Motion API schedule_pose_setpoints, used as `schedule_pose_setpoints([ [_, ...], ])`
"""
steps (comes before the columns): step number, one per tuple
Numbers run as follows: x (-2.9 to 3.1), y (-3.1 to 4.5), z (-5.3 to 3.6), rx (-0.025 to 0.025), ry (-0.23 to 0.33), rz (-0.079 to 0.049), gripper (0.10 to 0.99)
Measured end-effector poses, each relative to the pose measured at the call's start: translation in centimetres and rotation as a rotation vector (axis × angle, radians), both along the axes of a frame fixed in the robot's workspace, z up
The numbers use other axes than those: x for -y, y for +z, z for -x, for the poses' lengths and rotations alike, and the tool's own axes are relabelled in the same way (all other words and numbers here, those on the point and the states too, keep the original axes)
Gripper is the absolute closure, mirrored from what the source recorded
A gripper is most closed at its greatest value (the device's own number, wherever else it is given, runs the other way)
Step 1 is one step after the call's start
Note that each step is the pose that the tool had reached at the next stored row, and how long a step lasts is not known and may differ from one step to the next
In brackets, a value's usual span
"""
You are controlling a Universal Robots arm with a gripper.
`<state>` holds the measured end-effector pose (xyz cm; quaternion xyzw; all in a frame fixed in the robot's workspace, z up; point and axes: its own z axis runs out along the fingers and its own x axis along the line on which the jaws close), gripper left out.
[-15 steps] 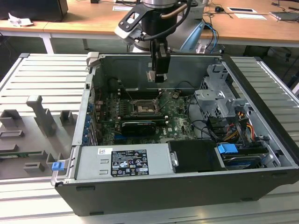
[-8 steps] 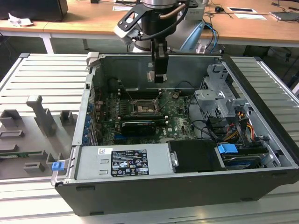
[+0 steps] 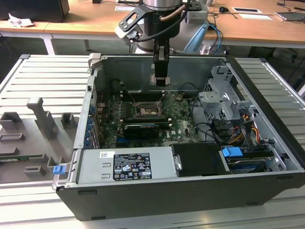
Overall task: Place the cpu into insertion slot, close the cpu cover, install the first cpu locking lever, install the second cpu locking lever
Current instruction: 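Place the cpu into insertion slot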
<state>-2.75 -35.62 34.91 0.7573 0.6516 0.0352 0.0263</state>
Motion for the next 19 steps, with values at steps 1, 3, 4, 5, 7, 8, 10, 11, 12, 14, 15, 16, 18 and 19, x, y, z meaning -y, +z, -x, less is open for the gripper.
schedule_pose_setpoints([
  [1,0.00,-0.08,0.00,-0.0014,-0.001,0.000,0.557],
  [3,0.00,-0.27,0.00,-0.0040,0.000,0.000,0.557],
  [4,0.00,-0.47,0.01,-0.0040,0.001,0.000,0.557],
  [5,0.00,-0.67,0.01,-0.0039,0.002,0.000,0.557],
  [7,0.00,-1.18,0.02,-0.0041,0.002,0.000,0.557],
  [8,0.01,-1.32,0.02,-0.0038,0.002,0.001,0.557],
  [10,0.01,-1.47,0.03,-0.0035,0.003,0.001,0.557],
  [11,0.01,-1.54,0.03,-0.0034,0.004,0.001,0.557],
  [12,0.01,-1.59,0.03,-0.0034,0.007,0.001,0.557],
  [14,0.01,-1.65,0.03,-0.0034,0.015,0.001,0.557],
  [15,0.01,-1.67,0.03,-0.0034,0.017,0.001,0.557],
  [16,0.01,-1.70,0.03,-0.0034,0.019,0.001,0.557],
  [18,0.01,-1.75,0.03,-0.0034,0.021,0.001,0.557],
  [19,0.01,-1.77,0.03,-0.0034,0.022,0.001,0.557],
])
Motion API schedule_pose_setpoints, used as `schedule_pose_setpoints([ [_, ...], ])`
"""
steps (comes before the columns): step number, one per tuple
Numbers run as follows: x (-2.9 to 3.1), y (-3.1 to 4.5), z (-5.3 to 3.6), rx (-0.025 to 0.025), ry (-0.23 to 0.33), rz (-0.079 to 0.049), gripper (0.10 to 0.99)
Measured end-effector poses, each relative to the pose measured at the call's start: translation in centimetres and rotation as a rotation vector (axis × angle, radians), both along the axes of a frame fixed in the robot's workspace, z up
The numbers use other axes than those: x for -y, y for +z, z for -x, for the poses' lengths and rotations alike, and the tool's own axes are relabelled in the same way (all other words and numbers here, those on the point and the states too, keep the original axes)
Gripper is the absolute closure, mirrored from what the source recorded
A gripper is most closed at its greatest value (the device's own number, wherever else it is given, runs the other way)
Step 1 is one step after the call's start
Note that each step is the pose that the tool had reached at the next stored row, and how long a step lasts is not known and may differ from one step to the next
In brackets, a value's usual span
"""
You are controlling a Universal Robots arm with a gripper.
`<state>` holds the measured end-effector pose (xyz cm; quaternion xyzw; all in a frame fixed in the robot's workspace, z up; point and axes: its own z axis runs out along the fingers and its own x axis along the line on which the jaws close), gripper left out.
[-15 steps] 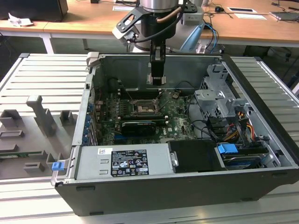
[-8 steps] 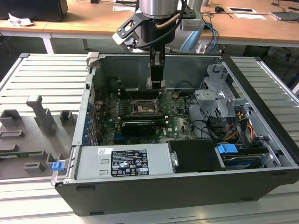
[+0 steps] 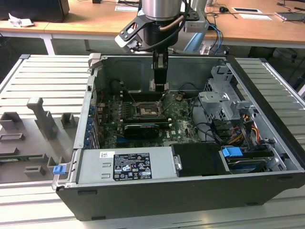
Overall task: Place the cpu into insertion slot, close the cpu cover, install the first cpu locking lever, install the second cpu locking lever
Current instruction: 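Place the cpu into insertion slot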
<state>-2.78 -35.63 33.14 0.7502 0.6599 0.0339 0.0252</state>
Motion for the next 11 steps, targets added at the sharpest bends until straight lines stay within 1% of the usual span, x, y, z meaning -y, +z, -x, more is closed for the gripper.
schedule_pose_setpoints([
  [11,0.00,-0.34,0.00,0.0000,0.002,0.000,0.557],
])
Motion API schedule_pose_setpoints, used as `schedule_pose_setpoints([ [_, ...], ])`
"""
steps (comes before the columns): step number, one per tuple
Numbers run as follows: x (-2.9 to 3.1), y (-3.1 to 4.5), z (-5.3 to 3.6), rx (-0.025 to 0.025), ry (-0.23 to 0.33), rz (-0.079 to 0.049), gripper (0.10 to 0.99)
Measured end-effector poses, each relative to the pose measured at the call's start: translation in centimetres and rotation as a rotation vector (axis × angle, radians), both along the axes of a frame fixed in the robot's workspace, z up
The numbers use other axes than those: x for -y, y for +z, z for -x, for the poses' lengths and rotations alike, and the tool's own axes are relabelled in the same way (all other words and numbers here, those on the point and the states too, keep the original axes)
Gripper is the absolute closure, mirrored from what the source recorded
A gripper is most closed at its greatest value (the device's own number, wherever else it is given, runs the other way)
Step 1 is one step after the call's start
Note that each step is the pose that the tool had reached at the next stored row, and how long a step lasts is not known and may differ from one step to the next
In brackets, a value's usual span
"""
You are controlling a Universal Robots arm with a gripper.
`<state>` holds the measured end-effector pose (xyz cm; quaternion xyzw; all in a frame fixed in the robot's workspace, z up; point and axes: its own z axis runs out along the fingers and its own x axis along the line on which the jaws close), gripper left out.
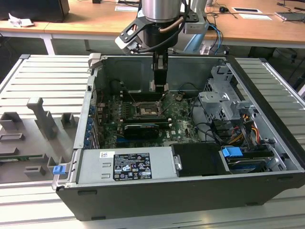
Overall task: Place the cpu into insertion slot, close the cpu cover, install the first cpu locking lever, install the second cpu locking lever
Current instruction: 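Place the cpu into insertion slot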
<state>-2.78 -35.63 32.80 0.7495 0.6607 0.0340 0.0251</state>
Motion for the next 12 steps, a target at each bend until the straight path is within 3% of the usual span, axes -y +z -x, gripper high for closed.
schedule_pose_setpoints([
  [12,0.00,-0.38,0.00,0.0000,0.000,0.000,0.557],
])
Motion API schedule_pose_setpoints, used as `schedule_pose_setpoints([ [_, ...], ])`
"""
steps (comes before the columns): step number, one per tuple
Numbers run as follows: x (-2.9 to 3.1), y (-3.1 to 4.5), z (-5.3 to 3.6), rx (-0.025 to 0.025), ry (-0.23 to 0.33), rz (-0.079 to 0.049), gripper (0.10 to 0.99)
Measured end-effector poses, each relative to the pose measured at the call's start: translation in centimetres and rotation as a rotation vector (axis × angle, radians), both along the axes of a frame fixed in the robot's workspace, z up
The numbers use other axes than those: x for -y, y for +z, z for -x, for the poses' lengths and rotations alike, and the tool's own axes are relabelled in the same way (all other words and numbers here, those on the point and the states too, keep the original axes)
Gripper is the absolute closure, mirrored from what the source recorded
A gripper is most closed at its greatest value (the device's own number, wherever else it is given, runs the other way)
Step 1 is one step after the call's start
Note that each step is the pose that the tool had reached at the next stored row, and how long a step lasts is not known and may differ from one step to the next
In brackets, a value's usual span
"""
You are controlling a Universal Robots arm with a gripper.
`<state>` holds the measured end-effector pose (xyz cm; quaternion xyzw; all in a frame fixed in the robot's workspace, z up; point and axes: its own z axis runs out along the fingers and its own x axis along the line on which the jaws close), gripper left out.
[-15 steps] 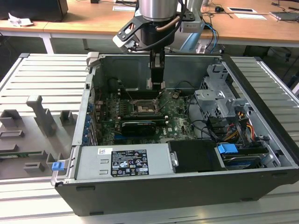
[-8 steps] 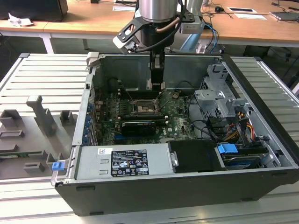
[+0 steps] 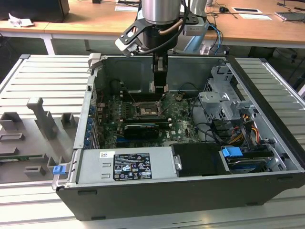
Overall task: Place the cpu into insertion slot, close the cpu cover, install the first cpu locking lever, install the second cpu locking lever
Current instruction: 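Place the cpu into insertion slot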
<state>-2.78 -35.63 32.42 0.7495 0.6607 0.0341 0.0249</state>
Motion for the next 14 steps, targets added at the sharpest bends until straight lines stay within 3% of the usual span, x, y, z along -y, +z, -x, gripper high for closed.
schedule_pose_setpoints([
  [14,0.00,-0.29,0.00,0.0001,0.000,0.000,0.557],
])
